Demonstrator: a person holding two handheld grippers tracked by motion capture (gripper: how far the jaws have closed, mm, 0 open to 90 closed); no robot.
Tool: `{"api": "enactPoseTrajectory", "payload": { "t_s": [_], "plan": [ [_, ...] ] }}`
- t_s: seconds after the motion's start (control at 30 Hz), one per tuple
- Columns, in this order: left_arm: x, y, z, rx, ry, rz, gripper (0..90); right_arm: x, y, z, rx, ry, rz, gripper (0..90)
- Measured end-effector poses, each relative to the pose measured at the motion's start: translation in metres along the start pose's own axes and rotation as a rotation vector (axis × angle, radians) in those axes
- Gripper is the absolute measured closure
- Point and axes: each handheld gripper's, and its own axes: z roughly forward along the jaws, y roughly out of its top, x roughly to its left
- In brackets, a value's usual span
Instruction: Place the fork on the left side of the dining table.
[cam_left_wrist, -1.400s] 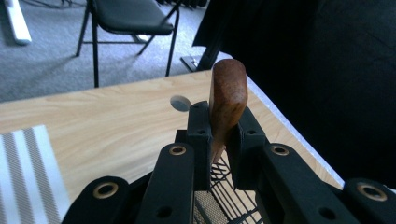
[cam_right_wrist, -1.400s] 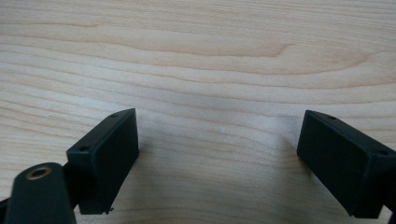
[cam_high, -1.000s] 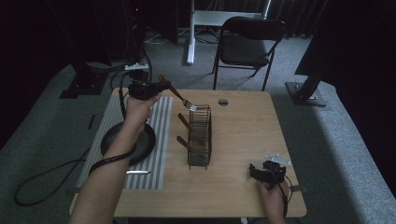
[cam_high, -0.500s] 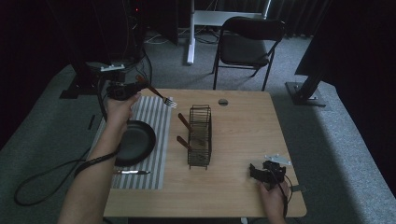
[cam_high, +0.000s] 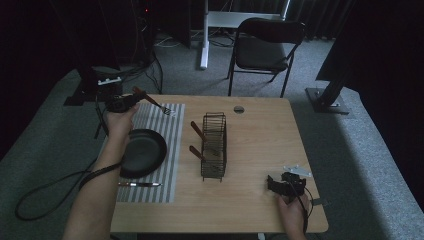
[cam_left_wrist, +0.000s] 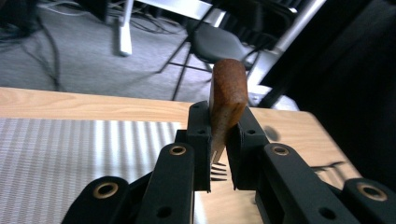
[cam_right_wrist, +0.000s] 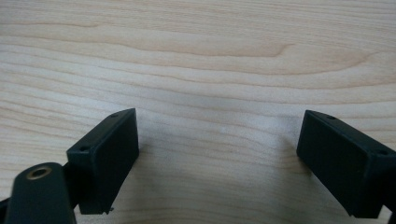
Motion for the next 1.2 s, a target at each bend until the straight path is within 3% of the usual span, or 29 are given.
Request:
{"api": "enactPoseTrajectory", "payload": {
  "t_s": [0.1,0.2,0.3,0.43,0.7,0.93,1.2],
  "plan": [
    [0.01,-0.007,0.002,-0.024,0.005,-0.016,80.5,0.0,0.0,0.0,0.0,0.0,0.0,12.7],
    [0.026,-0.016,0.008,-0.036,0.001,-0.085,80.5,0.0,0.0,0.0,0.0,-0.001,0.0,12.8],
    [0.038,-0.024,0.015,-0.003,0.052,-0.082,80.5,0.0,0.0,0.0,0.001,-0.001,0.001,12.8],
    [0.054,-0.034,0.019,0.011,0.083,-0.15,80.5,0.0,0.0,0.0,0.0,-0.001,0.001,12.8],
    [0.061,-0.041,0.027,0.034,0.134,-0.167,80.5,0.0,0.0,0.0,0.0,-0.001,0.001,12.8],
    [0.062,-0.046,0.037,0.068,0.127,-0.176,80.5,0.0,0.0,0.0,0.0,-0.001,0.001,12.8],
    [0.072,-0.053,0.041,0.051,0.099,-0.245,80.5,0.0,0.0,0.0,0.0,-0.001,0.0,12.8]
  ]
}}
